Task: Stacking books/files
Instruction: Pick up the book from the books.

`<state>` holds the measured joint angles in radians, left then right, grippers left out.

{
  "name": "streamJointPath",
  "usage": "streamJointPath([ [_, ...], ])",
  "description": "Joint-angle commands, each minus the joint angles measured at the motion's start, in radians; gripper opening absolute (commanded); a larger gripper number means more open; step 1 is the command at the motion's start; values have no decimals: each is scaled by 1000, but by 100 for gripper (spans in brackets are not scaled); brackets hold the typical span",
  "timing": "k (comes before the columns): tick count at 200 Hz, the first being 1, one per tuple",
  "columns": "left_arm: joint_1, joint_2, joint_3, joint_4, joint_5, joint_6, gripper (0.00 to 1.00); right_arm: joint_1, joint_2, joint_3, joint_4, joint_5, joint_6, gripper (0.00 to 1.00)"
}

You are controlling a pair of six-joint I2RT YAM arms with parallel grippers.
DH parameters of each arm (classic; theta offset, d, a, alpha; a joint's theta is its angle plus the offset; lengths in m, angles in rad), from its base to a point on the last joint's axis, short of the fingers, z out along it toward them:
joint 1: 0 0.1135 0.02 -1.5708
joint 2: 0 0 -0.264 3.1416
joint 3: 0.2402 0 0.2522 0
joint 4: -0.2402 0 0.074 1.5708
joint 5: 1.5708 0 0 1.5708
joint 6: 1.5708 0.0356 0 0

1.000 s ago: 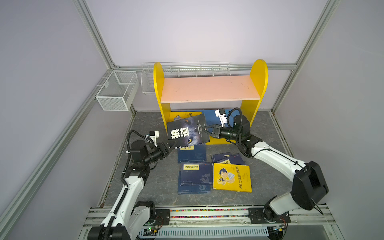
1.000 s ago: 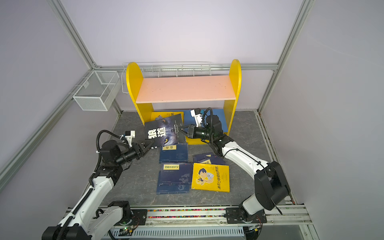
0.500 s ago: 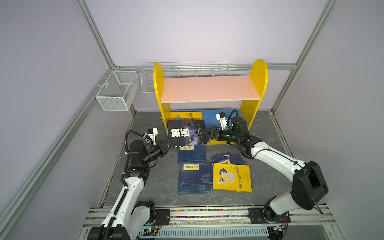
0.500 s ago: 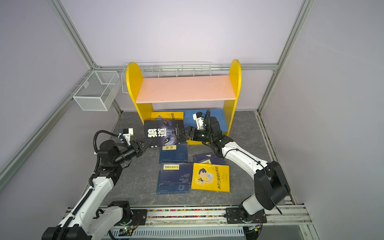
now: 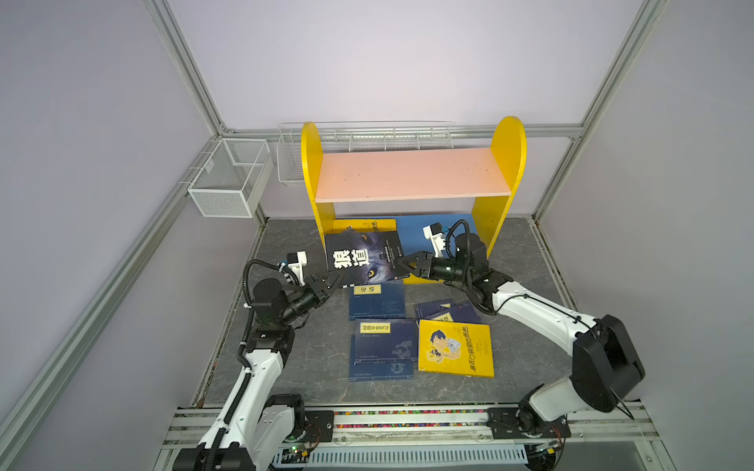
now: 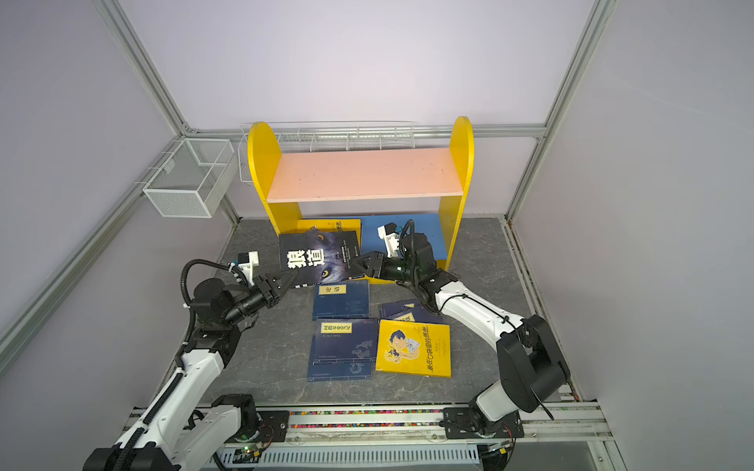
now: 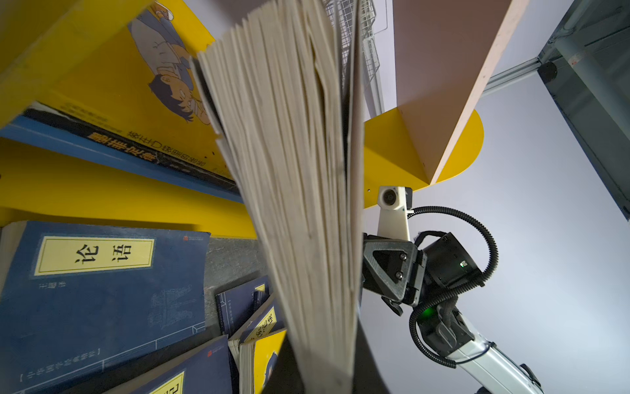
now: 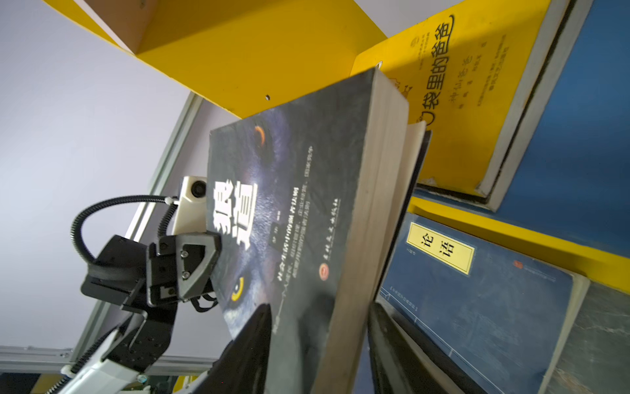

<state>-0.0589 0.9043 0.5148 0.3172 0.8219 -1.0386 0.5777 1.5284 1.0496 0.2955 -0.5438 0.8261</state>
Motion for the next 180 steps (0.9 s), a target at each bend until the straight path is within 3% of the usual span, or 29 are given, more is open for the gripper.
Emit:
streamJointPath([
  [1,-5,-21,-2,81,-29,7,0,29,22,-21,152,-78,86,41],
  [32,-12,-14,-10,74,-55,24,0,46,30,-17,200,-89,120,32],
  [77,-16,-28,-17,118,-60,19,0,43,23,-32,135,-29,96,46],
  [125,-16,-64,-39,175,-84,-8,0,16,35,-44,123,-7,94,48],
  [180,-19,-39,-40,184,-92,-6,0,34,58,-12,204,-95,118,38],
])
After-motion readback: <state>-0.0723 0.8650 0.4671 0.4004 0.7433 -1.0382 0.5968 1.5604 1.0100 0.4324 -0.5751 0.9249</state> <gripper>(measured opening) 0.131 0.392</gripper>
